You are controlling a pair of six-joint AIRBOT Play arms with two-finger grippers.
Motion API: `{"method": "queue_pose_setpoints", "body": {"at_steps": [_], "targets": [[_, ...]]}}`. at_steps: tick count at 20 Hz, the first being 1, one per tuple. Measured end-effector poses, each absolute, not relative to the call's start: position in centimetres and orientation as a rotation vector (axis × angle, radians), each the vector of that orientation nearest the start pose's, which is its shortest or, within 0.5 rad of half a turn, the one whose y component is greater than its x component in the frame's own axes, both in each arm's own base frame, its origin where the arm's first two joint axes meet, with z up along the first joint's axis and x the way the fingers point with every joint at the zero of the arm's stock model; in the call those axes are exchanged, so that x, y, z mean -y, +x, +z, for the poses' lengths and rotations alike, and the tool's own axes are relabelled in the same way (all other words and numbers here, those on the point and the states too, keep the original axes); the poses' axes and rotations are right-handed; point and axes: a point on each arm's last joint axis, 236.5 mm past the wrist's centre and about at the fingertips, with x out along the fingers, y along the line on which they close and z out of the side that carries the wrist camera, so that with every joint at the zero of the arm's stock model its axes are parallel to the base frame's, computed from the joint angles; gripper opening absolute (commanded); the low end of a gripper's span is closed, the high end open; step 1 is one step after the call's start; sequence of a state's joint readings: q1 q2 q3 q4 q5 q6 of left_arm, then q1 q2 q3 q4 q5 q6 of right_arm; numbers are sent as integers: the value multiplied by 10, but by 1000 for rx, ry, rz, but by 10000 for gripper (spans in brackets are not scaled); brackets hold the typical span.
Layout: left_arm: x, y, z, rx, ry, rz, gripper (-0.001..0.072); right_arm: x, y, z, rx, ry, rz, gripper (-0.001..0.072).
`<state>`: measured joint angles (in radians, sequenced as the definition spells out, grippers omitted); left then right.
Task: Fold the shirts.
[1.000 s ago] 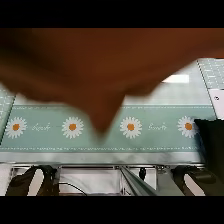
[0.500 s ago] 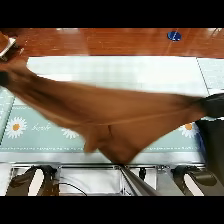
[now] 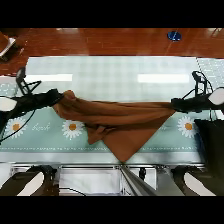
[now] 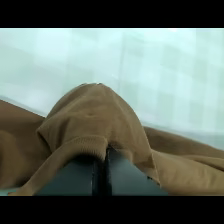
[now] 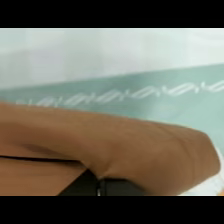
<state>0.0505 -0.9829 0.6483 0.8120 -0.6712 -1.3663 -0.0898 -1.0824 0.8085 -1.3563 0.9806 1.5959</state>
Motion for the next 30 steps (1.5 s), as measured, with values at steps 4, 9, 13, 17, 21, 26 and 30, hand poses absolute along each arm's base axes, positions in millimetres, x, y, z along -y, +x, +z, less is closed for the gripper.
{"method": "queue_pose_setpoints", "body": {"at_steps": [4,9,13,17,21,26,30], "targets": [[98,381,-3,-959,-665,-204,511,6,367,-37,-1236,394,-44,408],[55,376,24,-1027,-629,-212,511,88,376,8,-1160,428,-171,405],[21,329,6,-1129,-699,-135,510,145,320,-9,-1182,547,-341,405],[40,283,-36,-1245,-865,-120,510,135,277,-53,-1229,714,-366,405],[64,274,-62,-1263,-941,-141,508,114,270,-69,-1216,815,-315,405],[91,297,-77,-1191,-918,-158,21,104,272,-71,-1200,860,-284,405],[99,313,-75,-1144,-892,-165,23,91,280,-76,-1210,861,-237,405]]}}
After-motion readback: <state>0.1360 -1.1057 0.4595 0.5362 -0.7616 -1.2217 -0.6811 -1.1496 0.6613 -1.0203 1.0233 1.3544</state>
